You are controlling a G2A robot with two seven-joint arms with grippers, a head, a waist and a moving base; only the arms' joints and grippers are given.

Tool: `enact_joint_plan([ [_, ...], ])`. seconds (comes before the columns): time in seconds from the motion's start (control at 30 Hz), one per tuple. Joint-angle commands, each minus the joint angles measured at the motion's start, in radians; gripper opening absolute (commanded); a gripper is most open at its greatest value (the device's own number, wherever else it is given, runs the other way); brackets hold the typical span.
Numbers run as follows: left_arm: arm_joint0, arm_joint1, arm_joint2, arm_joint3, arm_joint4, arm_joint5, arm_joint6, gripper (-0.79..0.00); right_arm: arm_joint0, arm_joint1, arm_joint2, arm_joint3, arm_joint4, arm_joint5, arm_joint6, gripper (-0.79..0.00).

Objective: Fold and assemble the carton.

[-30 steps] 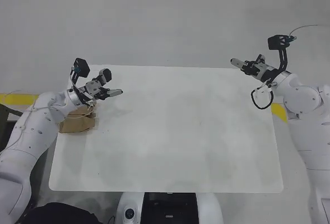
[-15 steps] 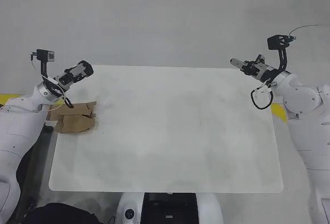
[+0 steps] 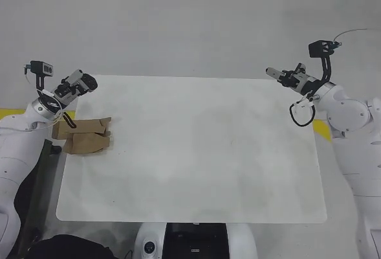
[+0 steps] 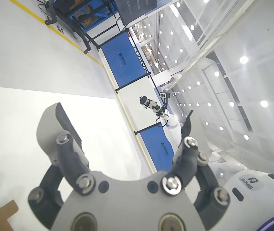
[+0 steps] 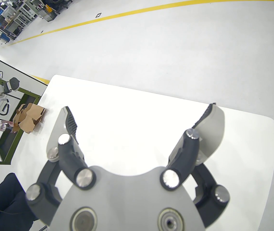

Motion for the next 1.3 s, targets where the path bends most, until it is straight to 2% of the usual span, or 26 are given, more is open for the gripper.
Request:
enact_joint_plan([
  [0.0, 0.0, 0.0, 0.0, 0.0, 0.0, 0.0, 0.0, 0.0, 0.0, 0.0, 0.0, 0.0, 0.0, 0.0, 0.0, 0.0],
  [0.33, 0.0, 0.0, 0.0, 0.0, 0.0, 0.0, 0.0, 0.0, 0.0, 0.0, 0.0, 0.0, 0.0, 0.0, 0.0, 0.0],
  [0.43, 0.017, -0.001, -0.014, -0.013, -0.019, 0.08, 0.058, 0.0, 0.0, 0.0, 0.0, 0.0, 0.0, 0.0, 0.0, 0.0],
  [0.63, 0.084, 0.016, -0.096, 0.014, -0.082, 0.101, 0.049, 0.0, 0.0, 0.0, 0.0, 0.0, 0.0, 0.0, 0.0, 0.0],
  [0.77, 0.129, 0.031, -0.176, 0.068, -0.192, 0.146, -0.018, 0.0, 0.0, 0.0, 0.0, 0.0, 0.0, 0.0, 0.0, 0.0],
  [1.07, 0.198, 0.06, -0.32, 0.198, -0.299, 0.197, -0.129, 0.0, 0.0, 0.0, 0.0, 0.0, 0.0, 0.0, 0.0, 0.0],
  [1.17, 0.208, 0.07, -0.363, 0.236, -0.298, 0.163, -0.157, 0.0, 0.0, 0.0, 0.0, 0.0, 0.0, 0.0, 0.0, 0.0],
  [1.27, 0.213, 0.08, -0.398, 0.268, -0.268, 0.128, -0.127, 0.0, 0.0, 0.0, 0.0, 0.0, 0.0, 0.0, 0.0, 0.0],
])
